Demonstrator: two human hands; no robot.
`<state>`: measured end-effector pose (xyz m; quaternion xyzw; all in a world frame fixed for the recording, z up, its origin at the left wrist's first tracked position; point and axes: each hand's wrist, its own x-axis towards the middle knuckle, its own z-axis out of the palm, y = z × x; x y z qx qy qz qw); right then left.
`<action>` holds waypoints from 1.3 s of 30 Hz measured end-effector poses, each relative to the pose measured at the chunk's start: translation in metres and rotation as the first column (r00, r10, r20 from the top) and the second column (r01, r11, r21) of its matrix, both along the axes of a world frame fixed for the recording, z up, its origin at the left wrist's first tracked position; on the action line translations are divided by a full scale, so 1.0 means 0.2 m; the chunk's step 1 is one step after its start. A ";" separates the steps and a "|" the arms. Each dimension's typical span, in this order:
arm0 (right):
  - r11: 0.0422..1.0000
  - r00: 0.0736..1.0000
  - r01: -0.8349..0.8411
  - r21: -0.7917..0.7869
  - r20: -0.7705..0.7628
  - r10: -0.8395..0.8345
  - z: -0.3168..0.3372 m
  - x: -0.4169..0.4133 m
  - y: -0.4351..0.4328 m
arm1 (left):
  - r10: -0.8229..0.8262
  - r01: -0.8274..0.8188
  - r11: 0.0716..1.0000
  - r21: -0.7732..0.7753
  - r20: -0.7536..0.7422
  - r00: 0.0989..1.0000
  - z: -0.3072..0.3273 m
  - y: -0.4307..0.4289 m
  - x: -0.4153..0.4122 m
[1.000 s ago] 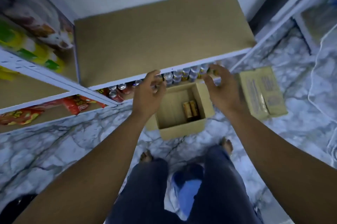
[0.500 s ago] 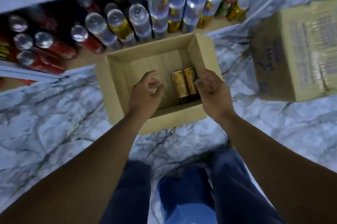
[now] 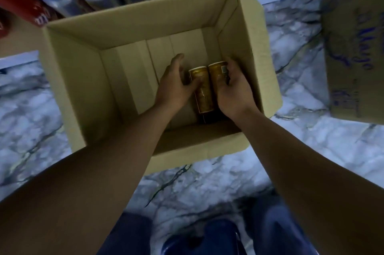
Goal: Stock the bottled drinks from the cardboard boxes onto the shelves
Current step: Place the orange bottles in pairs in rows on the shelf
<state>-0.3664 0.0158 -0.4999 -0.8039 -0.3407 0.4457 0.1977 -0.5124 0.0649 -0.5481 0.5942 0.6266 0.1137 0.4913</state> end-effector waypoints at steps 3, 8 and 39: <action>1.000 1.000 -0.008 0.004 0.014 0.008 -0.02 0.00 0.00 | 0.015 -0.015 0.999 -0.051 -0.001 1.000 -0.05 0.00 -0.02; 0.997 0.997 0.064 0.047 -0.057 -0.061 -0.01 -0.01 -0.01 | 0.173 -0.174 0.982 -0.066 -0.023 0.985 -0.04 0.00 -0.25; 0.995 0.995 -0.100 -0.022 0.023 0.100 -0.12 -0.11 0.03 | 0.245 -0.272 0.942 -0.199 -0.147 0.958 0.04 -0.11 -0.24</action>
